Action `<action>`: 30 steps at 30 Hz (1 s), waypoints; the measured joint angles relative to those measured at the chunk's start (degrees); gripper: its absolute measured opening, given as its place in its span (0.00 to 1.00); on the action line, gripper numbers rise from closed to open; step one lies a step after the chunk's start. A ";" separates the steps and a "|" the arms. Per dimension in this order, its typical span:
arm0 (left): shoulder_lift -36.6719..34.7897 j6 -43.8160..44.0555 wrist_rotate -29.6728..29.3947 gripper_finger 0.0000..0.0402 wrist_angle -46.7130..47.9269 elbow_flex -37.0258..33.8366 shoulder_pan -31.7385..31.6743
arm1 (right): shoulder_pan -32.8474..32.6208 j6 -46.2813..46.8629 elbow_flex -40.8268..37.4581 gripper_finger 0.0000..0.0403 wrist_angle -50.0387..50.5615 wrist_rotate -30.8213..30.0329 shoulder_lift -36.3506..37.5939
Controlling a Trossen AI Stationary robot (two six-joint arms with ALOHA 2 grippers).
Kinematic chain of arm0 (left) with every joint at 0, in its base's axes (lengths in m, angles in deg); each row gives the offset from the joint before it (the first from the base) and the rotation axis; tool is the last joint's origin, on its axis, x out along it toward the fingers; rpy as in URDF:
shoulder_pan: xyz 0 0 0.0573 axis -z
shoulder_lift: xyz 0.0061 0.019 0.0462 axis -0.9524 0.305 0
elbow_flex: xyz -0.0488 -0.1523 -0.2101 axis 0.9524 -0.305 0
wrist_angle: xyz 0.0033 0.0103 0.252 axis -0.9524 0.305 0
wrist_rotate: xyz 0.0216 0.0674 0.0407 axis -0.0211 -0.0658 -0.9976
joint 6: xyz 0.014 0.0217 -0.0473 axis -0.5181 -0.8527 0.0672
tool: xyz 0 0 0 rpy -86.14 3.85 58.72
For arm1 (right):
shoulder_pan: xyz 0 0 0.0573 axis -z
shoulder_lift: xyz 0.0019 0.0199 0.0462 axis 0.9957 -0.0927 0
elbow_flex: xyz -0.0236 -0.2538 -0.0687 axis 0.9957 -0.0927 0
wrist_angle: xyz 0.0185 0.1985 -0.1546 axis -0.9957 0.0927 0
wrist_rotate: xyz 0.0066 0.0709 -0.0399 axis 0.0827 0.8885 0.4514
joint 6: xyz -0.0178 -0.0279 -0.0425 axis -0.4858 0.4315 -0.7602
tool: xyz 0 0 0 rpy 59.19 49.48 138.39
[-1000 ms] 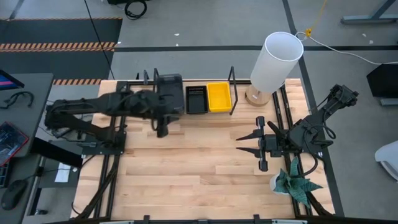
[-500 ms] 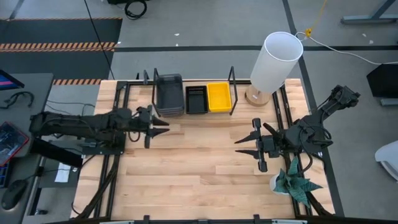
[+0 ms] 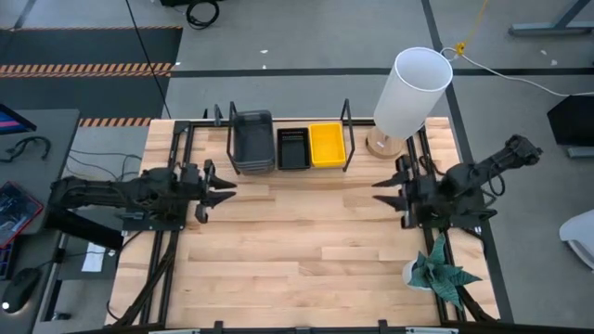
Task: Stack baskets on shelf by color
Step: Return to Home Position
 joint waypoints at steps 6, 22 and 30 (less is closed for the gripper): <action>-4.54 -1.68 -2.68 0.29 -0.18 -3.47 0.55 | 0.29 4.80 -6.83 0.32 -0.05 1.08 11.11; -6.48 -9.05 -0.75 0.29 -4.41 -8.28 -4.08 | 6.25 12.58 -27.58 0.25 -16.91 4.17 20.78; -6.48 -9.02 -0.83 0.29 -3.80 -8.28 -6.48 | 17.58 22.42 -28.30 0.11 -12.82 15.58 18.93</action>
